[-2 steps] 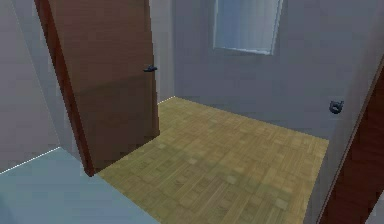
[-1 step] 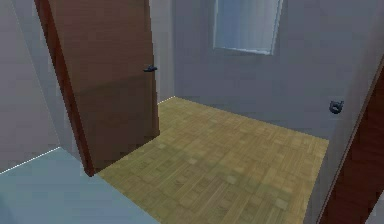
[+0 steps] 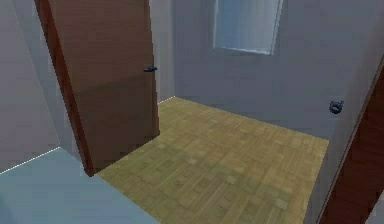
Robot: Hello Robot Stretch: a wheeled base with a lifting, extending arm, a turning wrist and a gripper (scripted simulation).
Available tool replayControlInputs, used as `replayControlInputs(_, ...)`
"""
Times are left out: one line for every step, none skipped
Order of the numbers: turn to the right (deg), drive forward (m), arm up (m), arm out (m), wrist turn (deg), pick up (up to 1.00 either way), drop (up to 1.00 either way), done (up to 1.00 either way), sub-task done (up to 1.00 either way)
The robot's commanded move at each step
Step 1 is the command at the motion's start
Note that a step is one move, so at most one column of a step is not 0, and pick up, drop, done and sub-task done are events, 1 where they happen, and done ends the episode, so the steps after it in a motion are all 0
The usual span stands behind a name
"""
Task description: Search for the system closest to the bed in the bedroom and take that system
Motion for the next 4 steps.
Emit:
replayControlInputs(0.0,0.0,0.0,0.0,12.0,0.0,0.0,0.0,0.0)
replayControlInputs(0.0,0.0,-0.08,0.0,0.0,0.0,0.0,0.0,0.0)
replayControlInputs(0.0,0.0,0.0,0.0,0.0,1.0,0.0,0.0,0.0)
replayControlInputs(0.0,0.0,0.08,0.0,0.0,0.0,0.0,0.0,0.0)
